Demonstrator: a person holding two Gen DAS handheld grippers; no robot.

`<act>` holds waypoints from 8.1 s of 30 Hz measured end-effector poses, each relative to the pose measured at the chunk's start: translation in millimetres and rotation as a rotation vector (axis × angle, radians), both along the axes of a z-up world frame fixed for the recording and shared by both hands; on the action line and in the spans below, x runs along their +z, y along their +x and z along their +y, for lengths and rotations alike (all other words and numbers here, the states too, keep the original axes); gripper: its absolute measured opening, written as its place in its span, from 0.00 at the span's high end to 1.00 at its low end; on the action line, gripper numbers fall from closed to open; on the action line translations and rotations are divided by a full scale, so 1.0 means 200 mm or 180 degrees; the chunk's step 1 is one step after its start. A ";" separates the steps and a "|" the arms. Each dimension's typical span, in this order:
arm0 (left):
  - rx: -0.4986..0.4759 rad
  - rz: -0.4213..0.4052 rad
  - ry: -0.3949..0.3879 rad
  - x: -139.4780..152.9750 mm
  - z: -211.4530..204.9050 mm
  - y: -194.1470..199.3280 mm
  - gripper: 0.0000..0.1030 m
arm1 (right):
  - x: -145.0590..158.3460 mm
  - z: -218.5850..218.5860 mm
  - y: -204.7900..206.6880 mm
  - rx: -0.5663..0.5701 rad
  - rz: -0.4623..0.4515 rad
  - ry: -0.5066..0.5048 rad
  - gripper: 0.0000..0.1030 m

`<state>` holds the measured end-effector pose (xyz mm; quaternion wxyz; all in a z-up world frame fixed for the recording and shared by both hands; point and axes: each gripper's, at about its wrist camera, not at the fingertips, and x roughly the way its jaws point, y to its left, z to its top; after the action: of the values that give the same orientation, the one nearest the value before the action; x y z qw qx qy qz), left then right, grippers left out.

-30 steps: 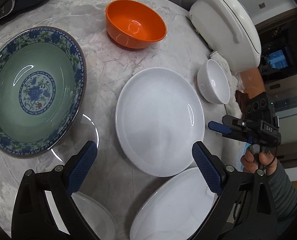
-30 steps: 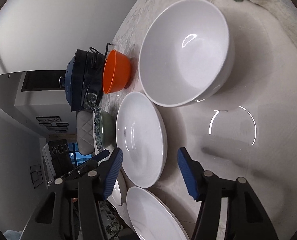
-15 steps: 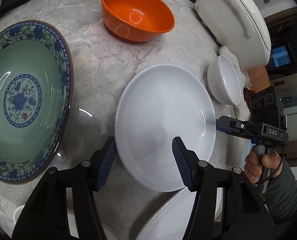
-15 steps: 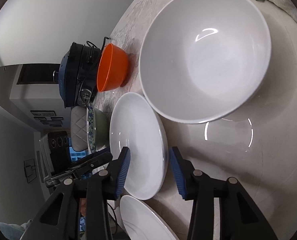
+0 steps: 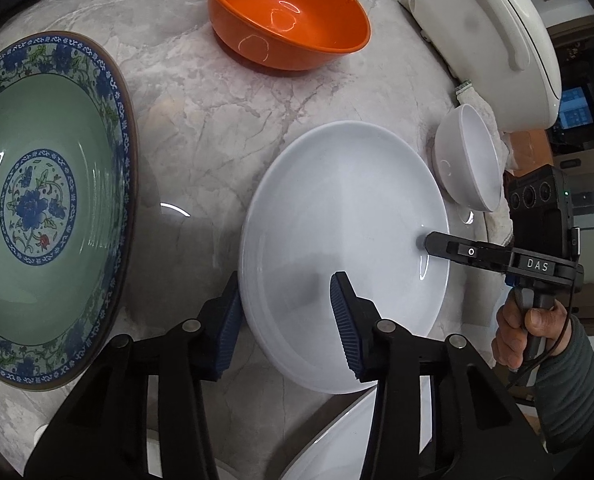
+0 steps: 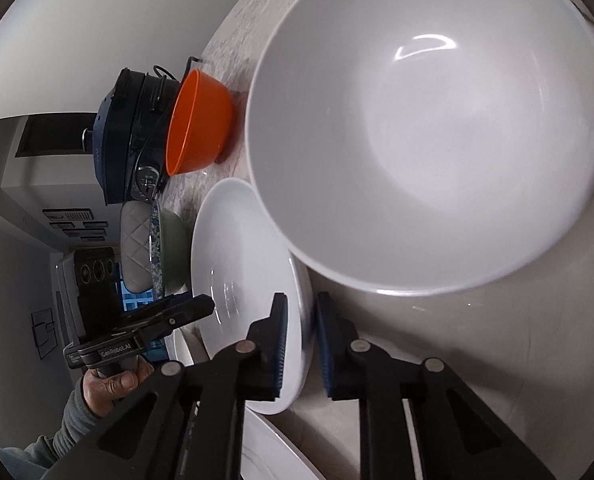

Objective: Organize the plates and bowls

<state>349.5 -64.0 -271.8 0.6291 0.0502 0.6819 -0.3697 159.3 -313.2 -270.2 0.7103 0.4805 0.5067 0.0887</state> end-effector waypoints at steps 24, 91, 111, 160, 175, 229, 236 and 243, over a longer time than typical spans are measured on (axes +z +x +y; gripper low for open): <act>-0.0075 -0.0148 -0.0059 0.05 0.02 0.02 0.86 | 0.06 -0.03 -0.02 -0.0142 0.0059 -0.0119 0.88; -0.0115 -0.0447 -0.0241 0.91 0.24 -0.34 0.92 | 0.86 0.13 -0.28 0.0067 -0.0136 -0.0791 0.91; 0.0428 -0.0210 -0.0077 0.76 0.65 -1.09 0.91 | 0.78 0.39 -0.75 0.0497 -0.0023 -0.0706 0.90; 0.0477 -0.0438 0.0244 0.17 0.57 -1.09 0.31 | 0.20 0.71 -0.66 0.1137 0.0202 -0.1820 0.73; 0.1593 -0.1092 0.0084 0.63 1.16 -1.17 0.00 | 0.42 0.37 -0.77 0.0519 -0.0548 -0.0936 0.18; 0.1087 -0.0022 0.0037 0.00 1.46 -0.30 0.92 | 0.05 1.21 0.34 0.1492 0.0352 -0.0508 0.83; 0.1086 -0.0031 0.0083 0.01 1.46 -0.28 0.92 | 0.04 1.24 0.35 0.1608 0.0439 -0.0619 0.91; 0.1101 -0.0039 0.0089 0.02 1.45 -0.28 0.92 | 0.05 1.22 0.34 0.1526 0.0450 -0.0673 0.91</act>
<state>292.9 226.3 -268.4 0.6867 -0.0568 0.6817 -0.2460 226.7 -68.6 -261.0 0.6781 0.2750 0.6608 0.1671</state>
